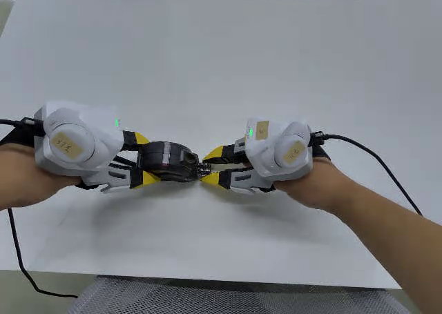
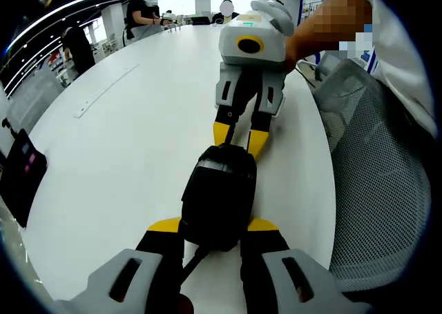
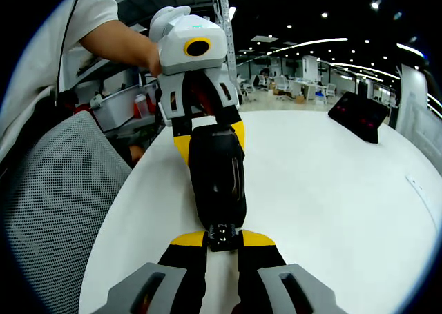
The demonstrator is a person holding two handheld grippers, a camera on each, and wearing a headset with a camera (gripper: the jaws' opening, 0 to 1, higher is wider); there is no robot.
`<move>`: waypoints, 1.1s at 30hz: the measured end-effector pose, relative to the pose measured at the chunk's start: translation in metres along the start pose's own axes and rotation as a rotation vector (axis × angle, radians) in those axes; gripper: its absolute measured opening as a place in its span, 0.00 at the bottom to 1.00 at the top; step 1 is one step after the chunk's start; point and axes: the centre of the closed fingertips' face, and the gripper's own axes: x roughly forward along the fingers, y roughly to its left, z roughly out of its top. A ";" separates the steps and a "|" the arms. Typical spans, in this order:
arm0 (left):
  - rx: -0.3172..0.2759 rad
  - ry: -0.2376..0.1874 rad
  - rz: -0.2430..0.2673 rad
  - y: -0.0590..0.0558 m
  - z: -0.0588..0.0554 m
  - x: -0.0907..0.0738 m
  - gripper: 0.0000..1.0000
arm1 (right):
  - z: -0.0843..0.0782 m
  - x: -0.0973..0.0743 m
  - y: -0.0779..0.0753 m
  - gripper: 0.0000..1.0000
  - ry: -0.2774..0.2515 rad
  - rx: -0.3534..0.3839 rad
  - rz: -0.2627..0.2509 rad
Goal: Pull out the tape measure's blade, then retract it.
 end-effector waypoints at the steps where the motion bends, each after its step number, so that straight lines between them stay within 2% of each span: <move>1: 0.000 0.000 0.000 0.000 0.000 0.000 0.26 | 0.000 0.001 0.000 0.14 -0.001 0.001 0.001; 15: 0.008 0.000 0.002 0.000 0.000 0.000 0.26 | 0.000 0.004 0.000 0.12 0.013 -0.041 0.005; 33: 0.018 0.010 -0.004 0.000 -0.002 0.000 0.25 | -0.002 -0.002 -0.002 0.11 0.028 -0.068 0.005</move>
